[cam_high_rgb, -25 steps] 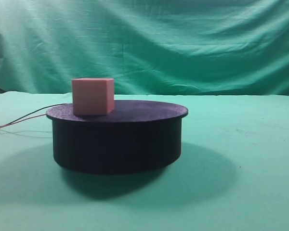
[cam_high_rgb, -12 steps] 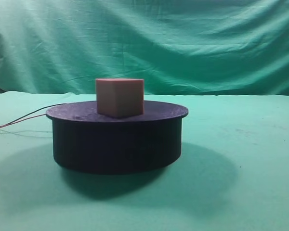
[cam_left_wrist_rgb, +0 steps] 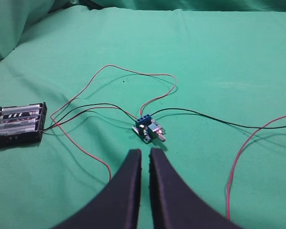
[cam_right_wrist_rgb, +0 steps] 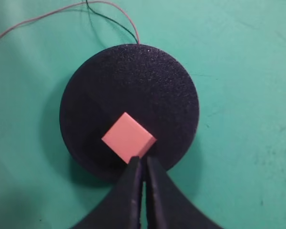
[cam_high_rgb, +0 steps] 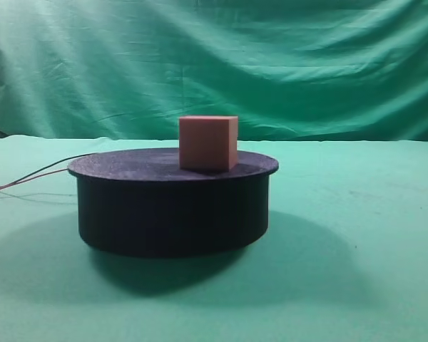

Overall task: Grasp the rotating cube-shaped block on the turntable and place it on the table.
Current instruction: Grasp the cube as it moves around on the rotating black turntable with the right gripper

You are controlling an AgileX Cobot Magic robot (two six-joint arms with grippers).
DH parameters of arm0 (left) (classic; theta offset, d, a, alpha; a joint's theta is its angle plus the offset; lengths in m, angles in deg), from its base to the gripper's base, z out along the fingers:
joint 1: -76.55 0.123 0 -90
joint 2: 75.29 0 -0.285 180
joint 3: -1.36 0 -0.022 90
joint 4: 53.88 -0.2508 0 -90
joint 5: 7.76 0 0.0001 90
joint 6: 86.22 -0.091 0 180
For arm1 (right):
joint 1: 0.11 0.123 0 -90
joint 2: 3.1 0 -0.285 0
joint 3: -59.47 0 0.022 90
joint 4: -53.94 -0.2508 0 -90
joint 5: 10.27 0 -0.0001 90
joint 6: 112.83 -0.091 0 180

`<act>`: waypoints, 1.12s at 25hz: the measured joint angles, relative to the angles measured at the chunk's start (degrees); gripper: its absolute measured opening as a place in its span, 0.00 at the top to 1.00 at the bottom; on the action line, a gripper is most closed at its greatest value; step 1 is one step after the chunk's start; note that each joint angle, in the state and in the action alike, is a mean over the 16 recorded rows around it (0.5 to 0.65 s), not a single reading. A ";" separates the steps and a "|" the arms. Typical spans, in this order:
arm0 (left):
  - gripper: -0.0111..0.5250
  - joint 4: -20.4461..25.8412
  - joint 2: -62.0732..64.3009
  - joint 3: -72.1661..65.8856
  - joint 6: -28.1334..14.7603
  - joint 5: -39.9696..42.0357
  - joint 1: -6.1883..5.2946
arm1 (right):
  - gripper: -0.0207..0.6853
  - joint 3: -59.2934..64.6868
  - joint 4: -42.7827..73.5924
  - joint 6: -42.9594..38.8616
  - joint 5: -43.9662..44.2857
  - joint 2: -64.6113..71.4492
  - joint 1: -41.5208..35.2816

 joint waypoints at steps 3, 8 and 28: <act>0.98 0.00 0.00 0.00 0.00 0.00 0.00 | 0.62 -3.24 2.82 -2.88 1.18 3.85 1.53; 0.98 0.00 0.00 0.00 0.00 0.00 0.00 | 0.36 -6.19 4.35 -4.32 1.17 8.56 2.05; 0.98 0.00 0.00 0.00 0.00 0.00 0.00 | 0.52 -10.09 9.76 -9.76 -2.46 15.05 1.50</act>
